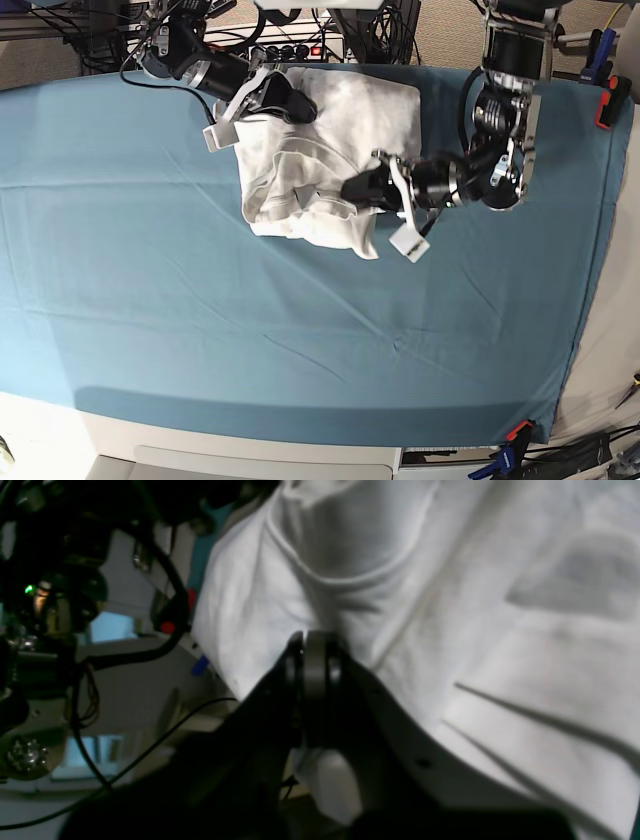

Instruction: Fold the T-shirt properly

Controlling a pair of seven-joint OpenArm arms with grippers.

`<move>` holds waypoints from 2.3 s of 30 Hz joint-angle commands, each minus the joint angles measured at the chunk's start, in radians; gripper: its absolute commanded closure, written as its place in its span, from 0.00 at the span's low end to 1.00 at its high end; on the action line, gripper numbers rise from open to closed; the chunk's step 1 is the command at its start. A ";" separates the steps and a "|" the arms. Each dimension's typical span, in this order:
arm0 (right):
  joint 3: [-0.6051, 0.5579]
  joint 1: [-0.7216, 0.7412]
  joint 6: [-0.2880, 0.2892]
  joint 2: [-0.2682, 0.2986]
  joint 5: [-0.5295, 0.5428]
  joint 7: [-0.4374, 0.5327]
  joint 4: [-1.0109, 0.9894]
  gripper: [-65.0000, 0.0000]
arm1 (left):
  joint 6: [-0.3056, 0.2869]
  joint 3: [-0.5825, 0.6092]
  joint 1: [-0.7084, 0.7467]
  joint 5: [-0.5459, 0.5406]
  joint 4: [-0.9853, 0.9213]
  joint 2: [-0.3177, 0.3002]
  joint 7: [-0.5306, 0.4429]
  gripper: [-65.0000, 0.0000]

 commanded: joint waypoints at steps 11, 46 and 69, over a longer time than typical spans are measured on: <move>0.001 -0.022 0.000 0.017 -0.014 -0.044 -0.023 1.00 | 0.002 -0.002 -0.159 0.133 -0.070 -0.003 -0.099 1.00; 0.610 -0.137 0.000 0.129 -0.117 -0.046 0.562 1.00 | 0.027 -0.411 -0.136 -0.045 -0.046 -0.349 0.075 1.00; 0.739 -0.397 0.000 0.151 0.055 -0.098 0.545 1.00 | -0.123 -0.733 0.809 -0.473 0.219 -0.232 0.327 1.00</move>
